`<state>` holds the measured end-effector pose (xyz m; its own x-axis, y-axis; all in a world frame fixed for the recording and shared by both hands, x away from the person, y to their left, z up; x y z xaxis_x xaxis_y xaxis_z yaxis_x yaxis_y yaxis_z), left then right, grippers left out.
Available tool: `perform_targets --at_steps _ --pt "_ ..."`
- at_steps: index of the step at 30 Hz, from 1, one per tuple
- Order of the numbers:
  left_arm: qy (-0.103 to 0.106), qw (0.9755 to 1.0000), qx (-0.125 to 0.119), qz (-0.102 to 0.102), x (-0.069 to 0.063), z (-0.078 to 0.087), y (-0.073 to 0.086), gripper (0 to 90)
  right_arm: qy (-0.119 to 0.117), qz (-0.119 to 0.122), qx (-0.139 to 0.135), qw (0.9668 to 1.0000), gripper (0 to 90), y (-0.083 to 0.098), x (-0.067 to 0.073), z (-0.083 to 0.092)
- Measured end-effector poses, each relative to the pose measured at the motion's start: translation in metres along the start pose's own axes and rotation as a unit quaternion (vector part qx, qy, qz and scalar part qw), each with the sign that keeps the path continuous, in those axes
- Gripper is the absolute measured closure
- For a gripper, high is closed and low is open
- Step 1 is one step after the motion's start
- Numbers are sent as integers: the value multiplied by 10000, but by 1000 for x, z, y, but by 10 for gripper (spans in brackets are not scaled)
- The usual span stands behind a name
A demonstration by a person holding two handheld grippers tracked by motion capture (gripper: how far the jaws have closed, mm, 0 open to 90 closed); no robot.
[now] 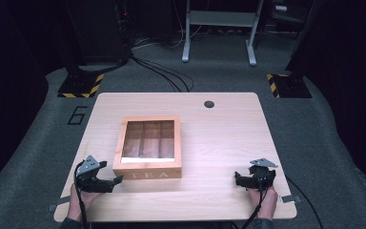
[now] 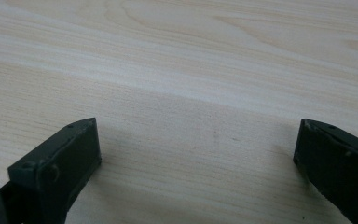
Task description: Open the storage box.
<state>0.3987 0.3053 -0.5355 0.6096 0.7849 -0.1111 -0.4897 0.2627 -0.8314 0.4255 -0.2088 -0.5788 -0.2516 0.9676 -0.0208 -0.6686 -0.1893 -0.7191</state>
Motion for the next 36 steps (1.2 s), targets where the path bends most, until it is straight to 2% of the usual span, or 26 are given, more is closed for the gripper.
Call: perform_targets --at_steps 3,4,8,12,16,28,36 --pt "53 9999 -92 -84 -2 -1 -4 74 4 1 -7 10000 0 0 0 0" --pt "23 9999 -97 -41 -2 -1 -5 77 6 0 -10 10000 0 0 0 0" --pt "27 9998 -162 -83 0 -4 -7 146 4 40 4 10000 2 0 -1 0" --pt "141 9996 -206 -99 -3 -7 -9 166 -3 42 1 10000 4 0 -1 0" --pt "238 9992 -298 -134 -6 -9 -10 228 -4 18 0 10000 7 0 0 1" --pt "189 9988 -316 -335 -7 -4 -9 271 -7 31 -9 10000 12 0 0 1" --pt "194 9987 -347 -328 -6 -3 -9 277 -8 30 -11 10000 13 0 0 1"
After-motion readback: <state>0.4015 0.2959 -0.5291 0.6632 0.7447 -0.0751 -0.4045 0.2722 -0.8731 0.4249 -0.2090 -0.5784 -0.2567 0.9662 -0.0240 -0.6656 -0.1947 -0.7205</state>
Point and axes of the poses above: each handheld gripper's, and its own axes: z roughly backward along the jaws, y roughly out of its underside, x roughly to its left, the point moved 7 cm from there along -z, roughly forward along the jaws, and after that the axes turned 2 degrees about z, right-handed, at the moved point
